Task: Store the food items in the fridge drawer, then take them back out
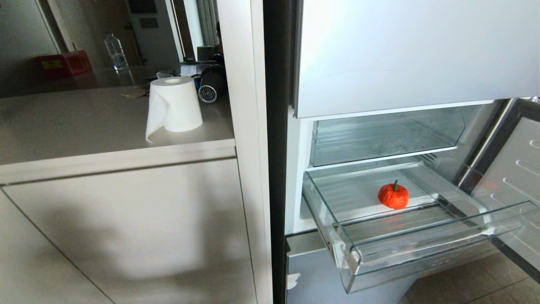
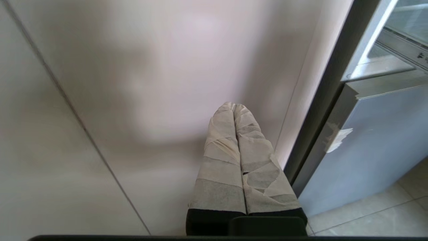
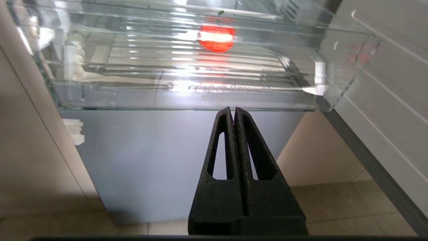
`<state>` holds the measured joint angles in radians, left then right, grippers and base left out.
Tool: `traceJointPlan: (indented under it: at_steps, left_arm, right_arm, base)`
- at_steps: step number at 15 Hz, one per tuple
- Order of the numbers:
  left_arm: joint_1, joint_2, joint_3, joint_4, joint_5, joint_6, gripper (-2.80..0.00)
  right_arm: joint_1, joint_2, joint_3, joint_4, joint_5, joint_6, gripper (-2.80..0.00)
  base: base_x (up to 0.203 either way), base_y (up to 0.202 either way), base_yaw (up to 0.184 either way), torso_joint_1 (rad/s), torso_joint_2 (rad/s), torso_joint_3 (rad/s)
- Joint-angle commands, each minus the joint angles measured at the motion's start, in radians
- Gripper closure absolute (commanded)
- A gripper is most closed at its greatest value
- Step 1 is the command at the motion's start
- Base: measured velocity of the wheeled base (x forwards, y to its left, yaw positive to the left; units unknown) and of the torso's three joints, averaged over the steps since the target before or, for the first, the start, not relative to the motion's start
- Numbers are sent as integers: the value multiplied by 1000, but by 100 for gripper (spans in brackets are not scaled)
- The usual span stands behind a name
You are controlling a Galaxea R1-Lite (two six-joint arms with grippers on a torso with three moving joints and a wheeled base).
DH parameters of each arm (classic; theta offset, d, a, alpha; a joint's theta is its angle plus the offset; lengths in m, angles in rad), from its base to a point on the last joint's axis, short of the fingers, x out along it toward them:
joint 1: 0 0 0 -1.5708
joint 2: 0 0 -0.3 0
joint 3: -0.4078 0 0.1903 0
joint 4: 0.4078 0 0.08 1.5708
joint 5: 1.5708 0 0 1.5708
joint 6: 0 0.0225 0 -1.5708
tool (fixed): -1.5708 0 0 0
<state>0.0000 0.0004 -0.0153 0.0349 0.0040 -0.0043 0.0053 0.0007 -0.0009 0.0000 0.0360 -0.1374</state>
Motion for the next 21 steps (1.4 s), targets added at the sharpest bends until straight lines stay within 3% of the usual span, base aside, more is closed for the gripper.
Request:
traceJointPlan:
  at_steps: [1,9,10,12,16,19,21]
  left_arm:
    - [0,0,0,0,1,0,0]
    - [0,0,0,0,1,0,0]
    - [0,0,0,0,1,0,0]
    - [0,0,0,0,1,0,0]
    - [0,0,0,0,1,0,0]
    - [0,0,0,0,1,0,0]
    - [0,0,0,0,1,0,0]
  right_arm:
    - [1,1,2,5,1,-5,0]
    - [0,1,1,5,-1,8,0]
    - [1,1,1,5,-3,25,0]
    - [-1,1,1,0,-29,137,0]
    - [-3,46,0,-48,-47,142,0]
    - [-46,303,-47,-228,-190,194,0]
    - [-163,534,-123,-287,-286,265,0]
  base:
    - [0,0,0,0,0,0]
    - [1,8,-162,2,2,3]
    - [-1,10,-179,2,7,3]
    - [2,3,-159,0,0,4]
    - [-1,2,-43,1,1,2]
    - [0,0,0,0,0,0]
    - [0,0,0,0,0,0]
